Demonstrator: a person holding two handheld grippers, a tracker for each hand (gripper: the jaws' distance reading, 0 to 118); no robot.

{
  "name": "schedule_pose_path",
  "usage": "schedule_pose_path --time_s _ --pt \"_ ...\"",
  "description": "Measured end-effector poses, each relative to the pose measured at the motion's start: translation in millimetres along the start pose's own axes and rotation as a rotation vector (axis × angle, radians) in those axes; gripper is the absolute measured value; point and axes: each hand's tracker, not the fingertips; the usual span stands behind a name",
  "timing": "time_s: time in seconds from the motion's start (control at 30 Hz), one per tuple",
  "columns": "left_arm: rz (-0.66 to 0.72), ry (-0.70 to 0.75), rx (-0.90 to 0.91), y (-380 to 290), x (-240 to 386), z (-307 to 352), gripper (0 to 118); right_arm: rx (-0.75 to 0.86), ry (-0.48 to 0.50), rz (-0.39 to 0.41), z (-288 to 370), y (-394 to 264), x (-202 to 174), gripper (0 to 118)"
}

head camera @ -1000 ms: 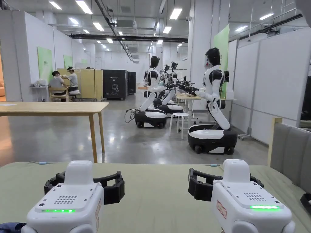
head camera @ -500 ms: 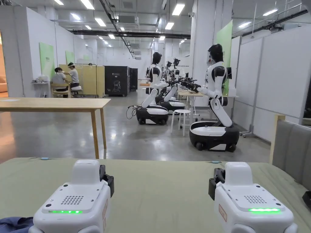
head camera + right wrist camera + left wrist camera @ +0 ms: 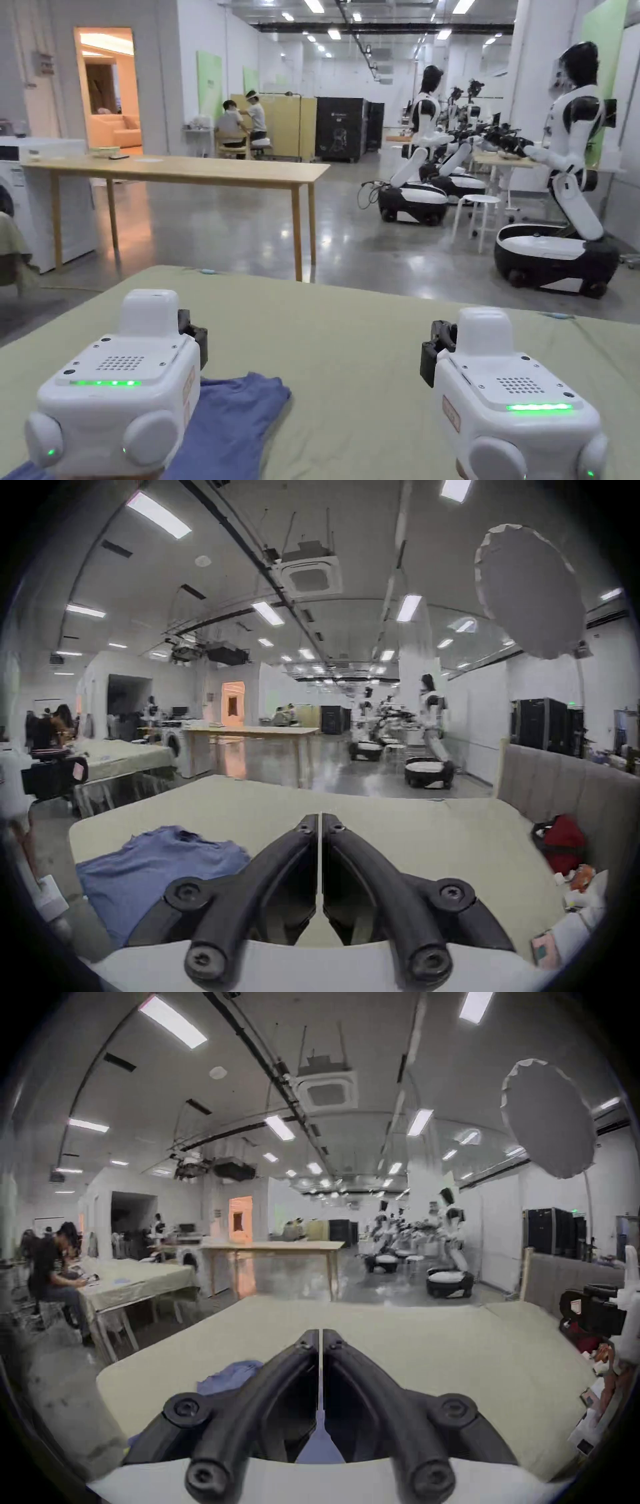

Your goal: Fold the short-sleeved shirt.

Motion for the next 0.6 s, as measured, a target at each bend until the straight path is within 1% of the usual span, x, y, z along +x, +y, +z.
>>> schedule_pose_path --time_s 0.03,0.1,0.13,0.17,0.2,0.27,0.3,0.33,0.37,0.4,0.43,0.47,0.5,0.53,0.57,0.6 --pt "-0.003 0.019 -0.043 -2 13 1 0 -0.012 0.037 0.000 -5 -3 -14 3" --pt "-0.014 0.024 -0.152 -7 17 2 0 -0.046 0.106 -0.012 -17 -13 -39 3" --pt "-0.020 0.023 -0.197 -10 17 2 0 -0.056 0.123 -0.019 -21 -17 -44 3" --pt "-0.035 -0.023 -0.269 -24 36 18 0 -0.064 0.127 -0.020 -26 -21 -49 3" --pt "-0.034 -0.042 -0.325 -30 41 18 0 -0.073 0.130 -0.021 -31 -25 -54 3" --pt "-0.047 -0.057 -0.372 -40 53 13 0 -0.089 0.138 -0.025 -37 -32 -57 3" --pt "-0.042 -0.081 -0.405 -50 28 -22 0 -0.098 0.140 -0.026 -41 -35 -58 3" --pt "-0.025 -0.115 -0.438 -58 25 -42 7 -0.107 0.138 -0.026 -44 -39 -58 3" --pt "-0.004 -0.130 -0.475 -67 28 -59 27 -0.115 0.137 -0.023 -48 -42 -58 3" --pt "-0.018 -0.144 -0.526 -76 32 -75 71 -0.123 0.134 -0.019 -49 -45 -55 3" --pt "-0.026 -0.155 -0.560 -87 24 -91 106 -0.132 0.126 -0.013 -52 -48 -55 3" --pt "-0.033 -0.169 -0.595 -99 28 -111 118 -0.141 0.120 -0.008 -56 -51 -53 3" --pt "-0.014 -0.173 -0.565 -105 32 -122 116 -0.146 0.117 -0.007 -58 -53 -52 3" --pt "-0.036 -0.169 -0.604 -113 37 -139 117 -0.154 0.109 -0.006 -60 -57 -49 3" --pt "-0.039 -0.171 -0.646 -137 28 -178 117 -0.165 0.101 -0.002 -64 -61 -47 3" --pt "-0.035 -0.176 -0.657 -150 27 -202 117 -0.178 0.090 0.004 -67 -65 -45 3"
